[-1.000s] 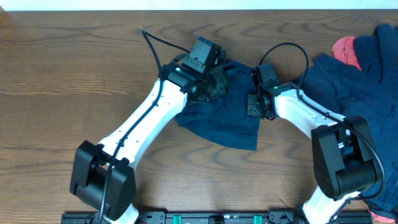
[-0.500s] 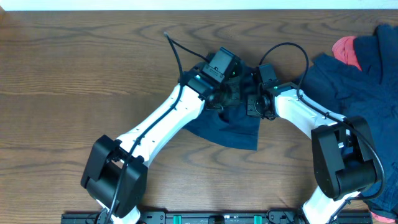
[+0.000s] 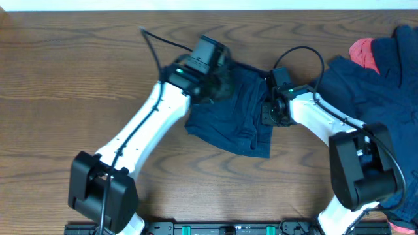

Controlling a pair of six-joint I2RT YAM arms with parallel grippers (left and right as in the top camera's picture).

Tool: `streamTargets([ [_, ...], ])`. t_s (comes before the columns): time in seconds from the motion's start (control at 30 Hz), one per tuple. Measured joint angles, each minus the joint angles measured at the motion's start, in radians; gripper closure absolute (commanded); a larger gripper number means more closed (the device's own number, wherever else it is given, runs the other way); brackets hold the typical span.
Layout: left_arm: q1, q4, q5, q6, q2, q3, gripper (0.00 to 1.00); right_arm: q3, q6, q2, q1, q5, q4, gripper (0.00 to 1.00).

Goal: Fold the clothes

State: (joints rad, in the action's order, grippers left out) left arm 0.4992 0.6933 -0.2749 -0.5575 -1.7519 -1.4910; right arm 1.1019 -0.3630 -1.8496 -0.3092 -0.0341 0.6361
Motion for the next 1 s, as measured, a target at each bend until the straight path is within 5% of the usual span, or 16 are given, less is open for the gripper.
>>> streamTargets([
  [0.43,-0.096,0.02,0.074,0.075,-0.071,0.0,0.66,0.158,0.075,0.381,0.041,0.072,-0.003,0.75],
  [1.0,-0.093,0.161,0.08,0.088,-0.304,0.0,0.66,0.133,0.09,-0.075,0.012,0.179,0.021,0.75],
])
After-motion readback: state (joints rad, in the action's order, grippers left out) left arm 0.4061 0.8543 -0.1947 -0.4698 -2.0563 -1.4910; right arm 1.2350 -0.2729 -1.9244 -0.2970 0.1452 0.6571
